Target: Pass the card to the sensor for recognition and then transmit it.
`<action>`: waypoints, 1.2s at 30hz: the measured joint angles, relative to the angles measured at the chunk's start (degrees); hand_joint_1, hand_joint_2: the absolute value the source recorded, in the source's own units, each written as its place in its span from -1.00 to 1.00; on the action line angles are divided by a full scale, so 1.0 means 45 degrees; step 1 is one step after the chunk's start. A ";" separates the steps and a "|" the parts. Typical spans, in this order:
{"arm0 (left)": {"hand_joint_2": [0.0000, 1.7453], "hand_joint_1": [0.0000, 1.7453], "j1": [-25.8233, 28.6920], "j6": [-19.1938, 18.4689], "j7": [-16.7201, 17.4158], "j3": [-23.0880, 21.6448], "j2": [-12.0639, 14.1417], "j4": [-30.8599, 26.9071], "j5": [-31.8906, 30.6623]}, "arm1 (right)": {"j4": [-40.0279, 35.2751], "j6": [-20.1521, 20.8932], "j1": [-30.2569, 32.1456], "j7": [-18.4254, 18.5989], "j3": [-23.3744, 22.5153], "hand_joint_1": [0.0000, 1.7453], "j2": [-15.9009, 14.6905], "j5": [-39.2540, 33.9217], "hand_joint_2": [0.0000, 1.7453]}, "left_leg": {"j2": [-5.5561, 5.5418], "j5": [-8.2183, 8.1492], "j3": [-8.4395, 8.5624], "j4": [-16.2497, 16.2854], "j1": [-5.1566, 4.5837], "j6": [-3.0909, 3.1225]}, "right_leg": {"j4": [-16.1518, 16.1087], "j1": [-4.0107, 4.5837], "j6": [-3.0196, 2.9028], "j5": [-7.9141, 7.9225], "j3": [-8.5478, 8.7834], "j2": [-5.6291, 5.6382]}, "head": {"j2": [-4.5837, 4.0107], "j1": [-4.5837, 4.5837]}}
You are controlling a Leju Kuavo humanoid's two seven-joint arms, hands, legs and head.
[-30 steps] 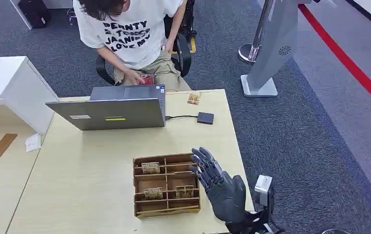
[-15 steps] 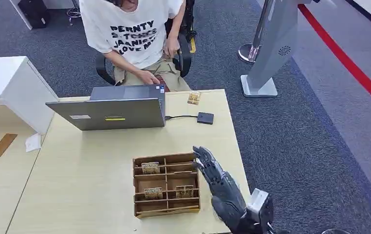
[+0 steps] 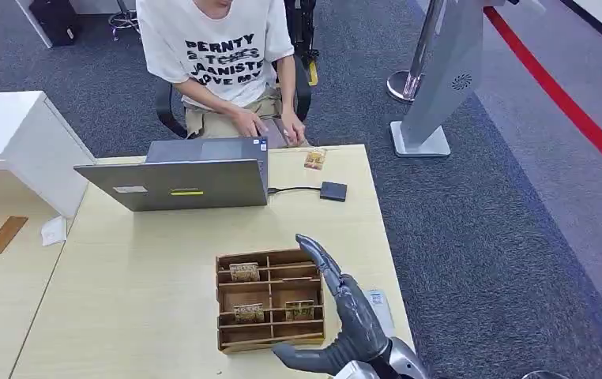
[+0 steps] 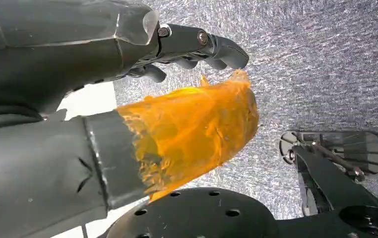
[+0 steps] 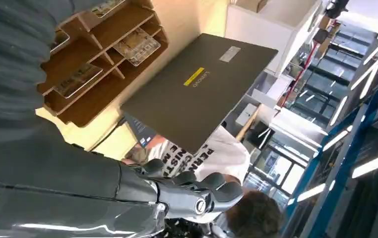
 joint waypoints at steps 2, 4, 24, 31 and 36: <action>-1.00 -1.00 -0.0001 -0.0005 0.0005 -0.0049 0.0000 0.0000 0.0010 | 0.0083 -0.0395 -0.0129 0.0108 0.0220 1.00 -0.0088 0.0474 1.00 | 0.0001 0.0000 0.0000 0.0000 0.0000 0.0000 | 0.0000 -0.0001 0.0000 0.0000 0.0000 0.0000 | 0.0000 0.0000; -1.00 -1.00 -0.0004 -0.0010 0.0029 -0.0054 0.0000 0.0000 0.0034 | 0.0166 -0.0832 -0.0237 0.0210 0.0453 1.00 -0.0165 0.1042 1.00 | 0.0000 0.0000 0.0000 0.0000 0.0000 0.0000 | 0.0000 -0.0001 0.0000 0.0000 0.0000 0.0000 | 0.0000 0.0000; -1.00 -1.00 -0.0014 -0.0020 0.0073 -0.0151 -0.0010 0.0000 0.0053 | 0.0719 -0.1924 -0.0774 0.0472 0.1570 1.00 -0.0427 0.2712 1.00 | 0.0000 0.0000 0.0000 0.0000 0.0000 0.0000 | 0.0000 0.0000 0.0000 0.0000 0.0000 0.0000 | 0.0000 0.0000; -1.00 -1.00 -0.0017 -0.0024 0.0112 -0.0175 -0.0010 0.0000 0.0078 | 0.0957 -0.2649 -0.1068 0.1199 0.1779 0.66 -0.0486 0.4167 1.00 | 0.0001 0.0000 0.0001 0.0000 0.0000 0.0000 | 0.0000 0.0000 0.0000 0.0001 0.0000 0.0000 | 0.0000 0.0000; -1.00 -1.00 -0.0023 -0.0024 0.0146 -0.0369 -0.0010 0.0000 0.0194 | 0.1734 -0.3565 -0.1651 0.2244 0.2283 0.22 -0.0631 0.6033 1.00 | 0.0001 0.0001 0.0002 0.0000 0.0000 0.0000 | 0.0000 0.0000 0.0000 0.0002 0.0000 0.0001 | 0.0000 -0.0004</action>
